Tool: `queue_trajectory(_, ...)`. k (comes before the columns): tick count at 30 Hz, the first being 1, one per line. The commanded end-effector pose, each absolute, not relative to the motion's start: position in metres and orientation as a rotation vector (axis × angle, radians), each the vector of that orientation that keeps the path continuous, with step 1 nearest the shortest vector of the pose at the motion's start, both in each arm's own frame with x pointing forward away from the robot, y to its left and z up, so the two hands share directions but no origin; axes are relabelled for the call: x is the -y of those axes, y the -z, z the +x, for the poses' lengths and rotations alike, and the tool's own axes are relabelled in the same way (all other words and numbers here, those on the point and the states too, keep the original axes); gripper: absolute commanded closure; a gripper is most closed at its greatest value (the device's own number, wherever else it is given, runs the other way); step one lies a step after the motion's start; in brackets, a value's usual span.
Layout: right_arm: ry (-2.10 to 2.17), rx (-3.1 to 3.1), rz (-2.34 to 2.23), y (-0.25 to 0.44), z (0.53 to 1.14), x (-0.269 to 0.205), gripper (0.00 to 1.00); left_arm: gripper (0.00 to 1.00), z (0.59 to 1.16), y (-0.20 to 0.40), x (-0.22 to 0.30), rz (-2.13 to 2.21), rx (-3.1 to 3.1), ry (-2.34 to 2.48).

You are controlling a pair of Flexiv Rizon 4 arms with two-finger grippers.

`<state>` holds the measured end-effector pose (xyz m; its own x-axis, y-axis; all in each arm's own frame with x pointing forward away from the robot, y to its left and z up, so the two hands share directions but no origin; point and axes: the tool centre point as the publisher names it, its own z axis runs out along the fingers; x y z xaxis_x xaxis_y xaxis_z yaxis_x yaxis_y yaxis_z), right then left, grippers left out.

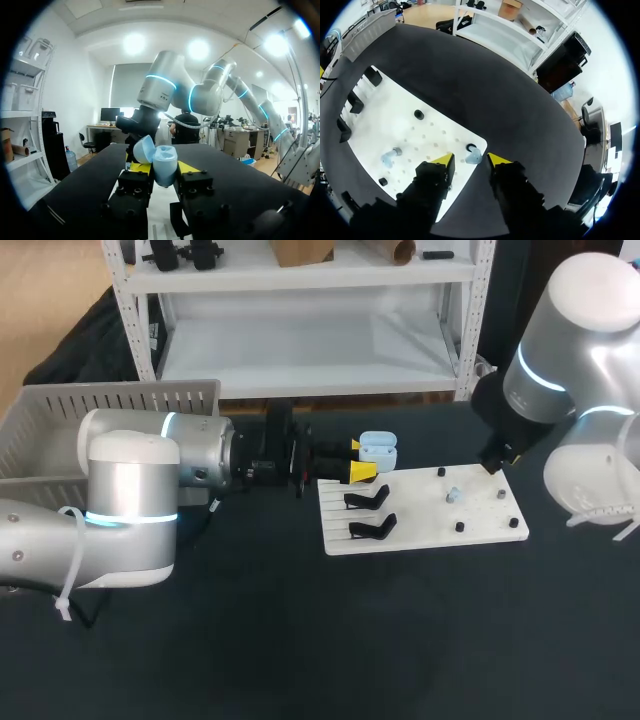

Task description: Pick up each earbud case from the left stands, insert the matching earbuds, close the lid, and place the case in the box.

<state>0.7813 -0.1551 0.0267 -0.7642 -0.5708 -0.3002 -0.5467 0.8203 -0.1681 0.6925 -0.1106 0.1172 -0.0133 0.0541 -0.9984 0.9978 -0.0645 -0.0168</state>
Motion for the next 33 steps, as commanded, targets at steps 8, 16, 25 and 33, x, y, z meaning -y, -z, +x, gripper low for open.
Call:
queue_trajectory(8,0.103,-2.674,-0.846,-0.025,0.784,0.153,0.83,1.0,0.691,-0.117,0.11,1.286,-1.23,1.238)
queue_trajectory(16,0.116,-2.68,-0.837,-0.026,0.784,0.154,1.0,1.0,0.691,-0.117,0.11,1.286,-1.23,1.238)
queue_trajectory(25,0.153,-2.671,-0.805,-0.041,0.778,0.155,1.0,1.0,0.691,-0.117,0.11,1.286,-1.23,1.238)
queue_trajectory(33,0.195,-2.677,-0.73,-0.072,0.76,0.153,1.0,1.0,0.691,-0.117,0.11,1.286,-1.23,1.238)
